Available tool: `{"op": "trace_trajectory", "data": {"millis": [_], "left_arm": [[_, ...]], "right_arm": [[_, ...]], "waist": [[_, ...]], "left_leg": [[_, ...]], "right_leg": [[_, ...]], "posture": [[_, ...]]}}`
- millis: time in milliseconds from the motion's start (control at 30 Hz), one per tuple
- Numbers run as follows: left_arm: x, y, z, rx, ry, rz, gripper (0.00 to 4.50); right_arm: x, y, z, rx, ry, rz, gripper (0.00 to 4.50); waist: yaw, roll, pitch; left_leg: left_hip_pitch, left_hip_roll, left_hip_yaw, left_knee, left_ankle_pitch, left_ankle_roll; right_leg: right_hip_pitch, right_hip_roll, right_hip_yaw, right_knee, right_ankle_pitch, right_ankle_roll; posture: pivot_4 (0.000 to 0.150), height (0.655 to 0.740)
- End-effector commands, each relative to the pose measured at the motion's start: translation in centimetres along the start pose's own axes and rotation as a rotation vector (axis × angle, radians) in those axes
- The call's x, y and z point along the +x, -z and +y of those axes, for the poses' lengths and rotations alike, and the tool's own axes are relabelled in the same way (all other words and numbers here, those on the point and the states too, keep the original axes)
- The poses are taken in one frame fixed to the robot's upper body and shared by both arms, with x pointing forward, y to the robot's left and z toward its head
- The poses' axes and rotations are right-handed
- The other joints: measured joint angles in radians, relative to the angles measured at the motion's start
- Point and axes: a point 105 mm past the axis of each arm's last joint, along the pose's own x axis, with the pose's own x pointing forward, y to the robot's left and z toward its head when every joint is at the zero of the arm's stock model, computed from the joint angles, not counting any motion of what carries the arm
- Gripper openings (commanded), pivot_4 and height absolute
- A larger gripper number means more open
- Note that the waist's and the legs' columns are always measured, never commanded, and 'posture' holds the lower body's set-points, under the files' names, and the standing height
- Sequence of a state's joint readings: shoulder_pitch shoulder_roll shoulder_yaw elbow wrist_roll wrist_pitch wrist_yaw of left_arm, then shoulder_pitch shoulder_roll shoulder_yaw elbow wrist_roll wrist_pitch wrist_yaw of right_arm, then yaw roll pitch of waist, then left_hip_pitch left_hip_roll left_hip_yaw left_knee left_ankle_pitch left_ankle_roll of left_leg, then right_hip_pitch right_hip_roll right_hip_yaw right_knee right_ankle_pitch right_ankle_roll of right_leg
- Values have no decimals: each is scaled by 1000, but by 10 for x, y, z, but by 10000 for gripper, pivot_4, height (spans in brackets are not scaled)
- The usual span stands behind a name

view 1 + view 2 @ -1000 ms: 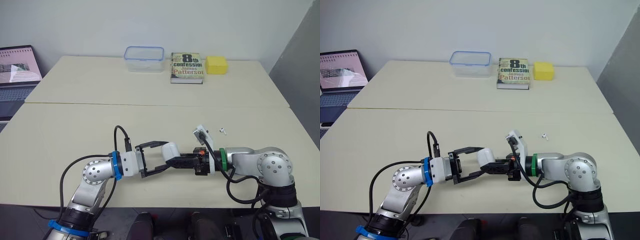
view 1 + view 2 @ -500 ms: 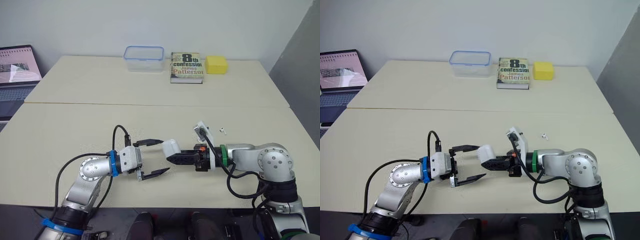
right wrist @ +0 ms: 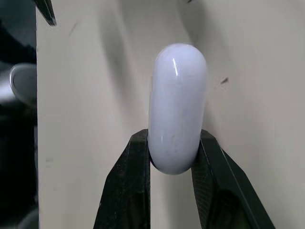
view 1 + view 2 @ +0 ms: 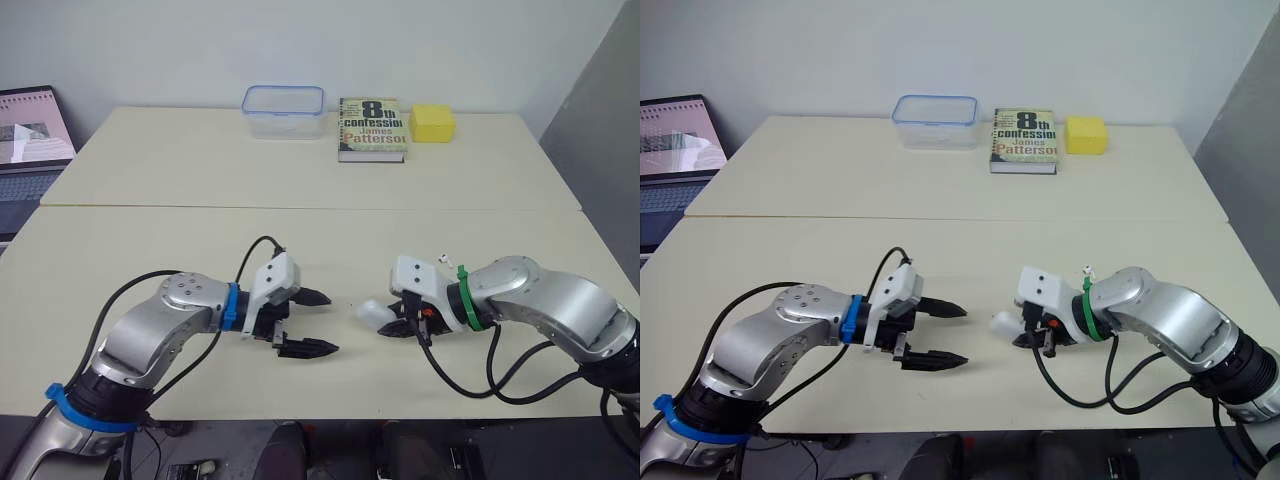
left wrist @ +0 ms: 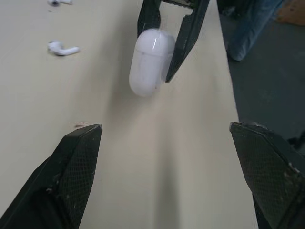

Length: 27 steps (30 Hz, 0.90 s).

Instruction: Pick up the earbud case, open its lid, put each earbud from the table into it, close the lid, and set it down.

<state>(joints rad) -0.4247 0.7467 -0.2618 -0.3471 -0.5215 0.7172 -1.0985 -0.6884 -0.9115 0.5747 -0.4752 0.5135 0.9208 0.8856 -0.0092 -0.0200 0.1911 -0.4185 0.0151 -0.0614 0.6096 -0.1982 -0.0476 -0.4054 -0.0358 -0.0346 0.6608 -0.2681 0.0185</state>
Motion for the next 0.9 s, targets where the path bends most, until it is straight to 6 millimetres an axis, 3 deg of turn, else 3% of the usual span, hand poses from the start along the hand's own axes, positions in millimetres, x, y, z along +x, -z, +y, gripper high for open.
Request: {"op": "trace_trajectory", "data": {"millis": [33,300,667,767,900], "left_arm": [[10,-8,-4,83,17,30,45000],[24,-15,17,106,-75,2,45000],[29,-15,9,92,-12,-19,45000],[30,-15,8,96,-1,-19,39394],[31,-14,6,94,18,-13,26788]], "right_arm": [[-2,-15,4,-116,-12,-30,7513],[-4,-23,0,-139,-12,-45,7514],[-5,-27,1,-145,-13,-57,7513],[-7,-32,2,-156,-18,-66,7514],[-7,-35,3,-160,-21,-77,7513]], "waist": [[0,0,0],[1,0,0],[1,0,0],[1,0,0],[1,0,0]], "left_leg": [[0,0,0,0,0,0],[1,0,0,3,0,0],[1,0,0,4,0,0],[1,0,0,4,0,0],[1,0,0,4,0,0]], "right_leg": [[0,0,0,0,0,0],[0,0,1,3,0,0],[1,0,1,4,1,0],[1,0,1,5,1,0],[1,0,1,5,1,0]], "posture": [[1500,7400],[1500,7400],[1500,7400],[1500,7400],[1500,7400]]}}
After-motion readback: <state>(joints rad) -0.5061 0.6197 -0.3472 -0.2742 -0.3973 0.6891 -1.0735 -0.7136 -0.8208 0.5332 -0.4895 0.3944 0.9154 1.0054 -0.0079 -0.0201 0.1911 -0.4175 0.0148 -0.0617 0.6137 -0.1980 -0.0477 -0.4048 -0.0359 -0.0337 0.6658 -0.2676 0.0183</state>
